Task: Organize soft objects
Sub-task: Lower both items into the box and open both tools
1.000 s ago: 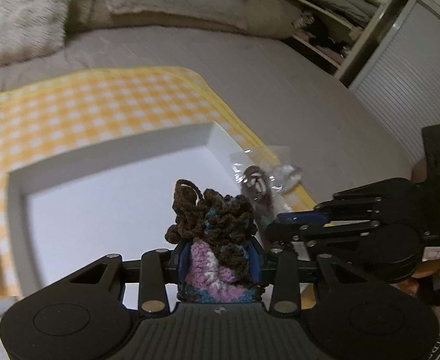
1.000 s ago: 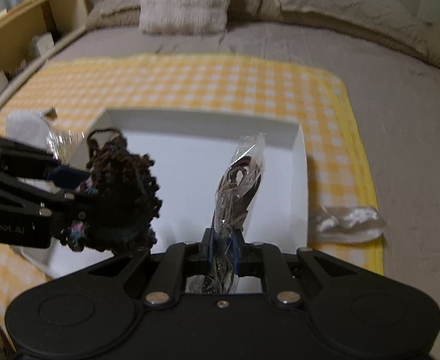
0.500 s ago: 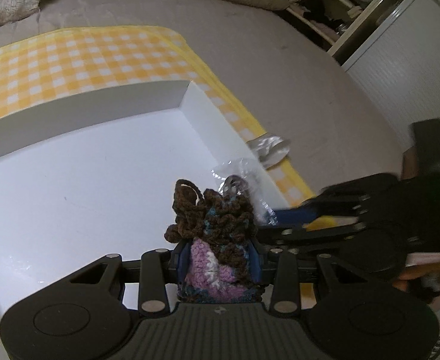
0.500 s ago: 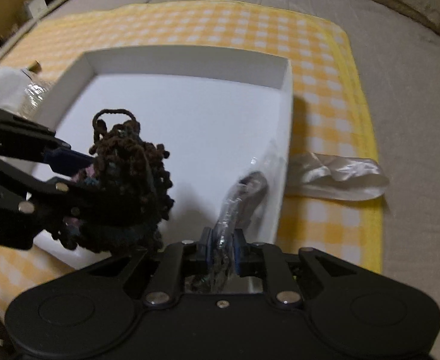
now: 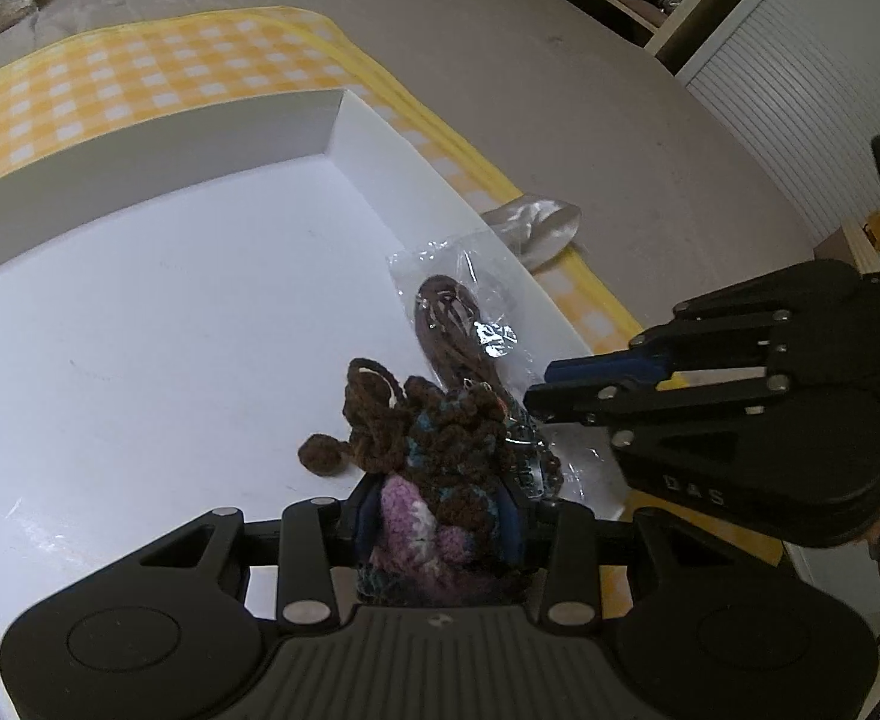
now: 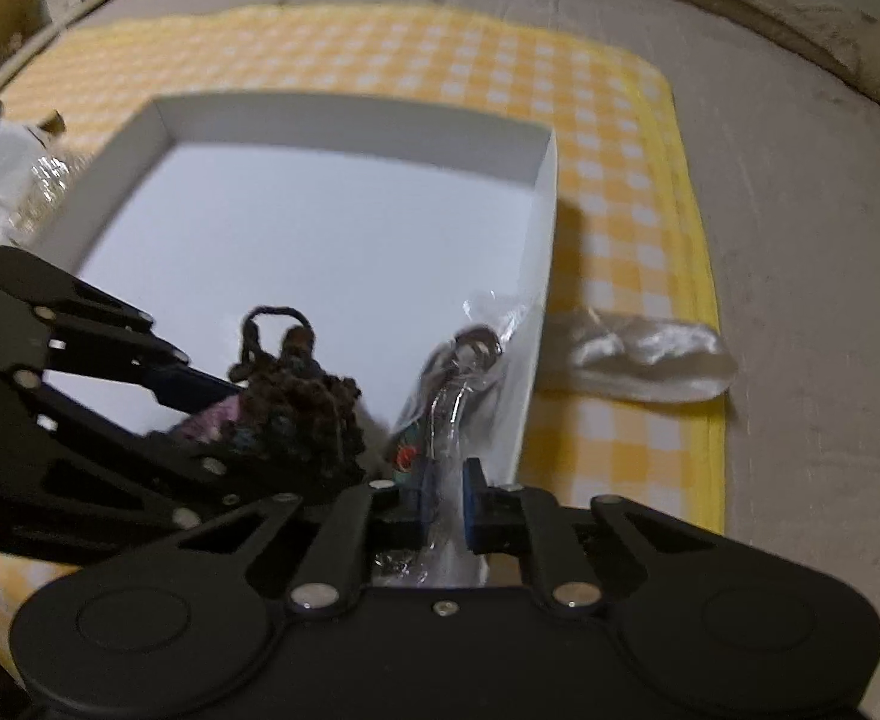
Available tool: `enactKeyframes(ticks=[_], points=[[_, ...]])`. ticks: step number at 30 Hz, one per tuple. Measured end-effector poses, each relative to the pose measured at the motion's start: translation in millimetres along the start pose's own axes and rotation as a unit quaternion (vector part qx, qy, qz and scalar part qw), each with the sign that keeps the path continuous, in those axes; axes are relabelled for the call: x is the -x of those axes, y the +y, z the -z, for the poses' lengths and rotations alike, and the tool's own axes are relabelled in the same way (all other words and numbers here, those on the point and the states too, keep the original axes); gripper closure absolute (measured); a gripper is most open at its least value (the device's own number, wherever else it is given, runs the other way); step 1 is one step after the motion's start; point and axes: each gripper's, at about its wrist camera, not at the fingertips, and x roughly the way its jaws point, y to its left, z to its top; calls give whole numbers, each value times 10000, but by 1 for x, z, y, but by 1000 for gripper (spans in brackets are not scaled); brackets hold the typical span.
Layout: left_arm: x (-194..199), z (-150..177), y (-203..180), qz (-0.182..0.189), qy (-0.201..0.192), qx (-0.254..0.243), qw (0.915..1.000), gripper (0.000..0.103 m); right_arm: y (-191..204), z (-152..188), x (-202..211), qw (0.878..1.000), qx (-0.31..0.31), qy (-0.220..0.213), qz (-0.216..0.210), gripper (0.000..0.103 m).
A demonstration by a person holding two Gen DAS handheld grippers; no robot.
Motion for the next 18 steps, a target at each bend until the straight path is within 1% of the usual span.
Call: enactKeyframes(ticks=[4, 5, 7, 9, 12, 14, 18], points=[[-2, 1, -3, -37, -18, -37, 10000, 60, -1, 4, -2, 10000, 21, 4, 5, 94], [-3, 2, -4, -50, -29, -20, 10000, 56, 0, 5, -1, 10000, 23, -10, 15, 94], [0, 4, -4, -81, -47, 7, 10000, 52, -1, 6, 6, 9999, -74, -101, -51, 94], [2, 4, -7, -176, -55, -29, 9998, 42, -3, 7, 15, 9994, -195, -255, -112, 93], [8, 7, -11, -235, -73, -130, 9996, 35, -7, 10, 34, 9975, -413, -539, -175, 92], [15, 9, -14, -274, -113, -174, 9994, 32, -10, 12, 45, 9956, -569, -711, -211, 91], [29, 13, -18, -297, -189, -101, 9993, 25, -10, 17, 61, 9930, -703, -909, -268, 81]])
